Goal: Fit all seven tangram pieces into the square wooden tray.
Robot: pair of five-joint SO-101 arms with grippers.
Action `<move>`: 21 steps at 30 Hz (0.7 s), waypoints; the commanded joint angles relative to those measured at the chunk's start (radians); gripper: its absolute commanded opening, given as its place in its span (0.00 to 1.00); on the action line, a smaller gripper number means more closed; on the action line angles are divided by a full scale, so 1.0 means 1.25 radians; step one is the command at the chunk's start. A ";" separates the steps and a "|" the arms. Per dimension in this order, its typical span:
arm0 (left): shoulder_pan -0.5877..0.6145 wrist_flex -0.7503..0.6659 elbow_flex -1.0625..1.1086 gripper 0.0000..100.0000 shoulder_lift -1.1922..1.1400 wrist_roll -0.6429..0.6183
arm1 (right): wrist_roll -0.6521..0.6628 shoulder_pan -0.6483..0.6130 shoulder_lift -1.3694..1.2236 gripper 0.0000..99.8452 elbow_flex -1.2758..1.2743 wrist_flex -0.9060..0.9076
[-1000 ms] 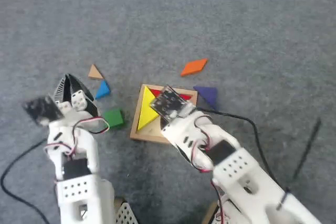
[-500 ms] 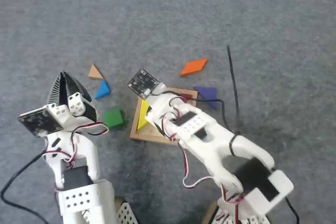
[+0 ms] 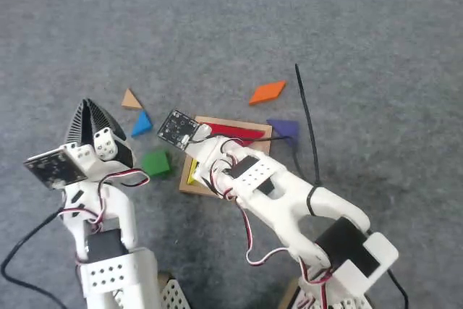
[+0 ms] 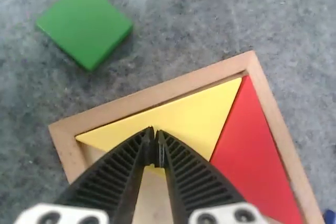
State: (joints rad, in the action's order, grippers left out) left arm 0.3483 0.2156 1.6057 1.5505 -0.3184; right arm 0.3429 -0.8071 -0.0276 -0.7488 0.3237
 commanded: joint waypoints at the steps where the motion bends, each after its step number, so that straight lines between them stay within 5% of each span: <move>1: 0.004 0.002 -0.004 0.01 0.011 -0.007 | 0.020 0.001 0.008 0.01 0.037 0.003; 7: -0.011 0.012 -0.004 0.02 0.009 -0.002 | 0.018 0.030 0.101 0.01 0.029 0.010; 12: -0.090 0.093 -0.010 0.02 0.014 0.151 | 0.017 0.062 0.261 0.01 -0.014 0.095; 16: -0.099 0.109 -0.010 0.02 0.014 0.167 | 0.018 0.062 0.418 0.01 -0.098 0.165; 21: -0.104 0.112 -0.010 0.02 0.014 0.171 | 0.020 0.073 0.452 0.01 -0.226 0.062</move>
State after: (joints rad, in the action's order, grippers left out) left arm 0.2286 0.3506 1.6057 1.5505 -0.1235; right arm 0.3521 -0.7426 0.4910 -0.9927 0.4864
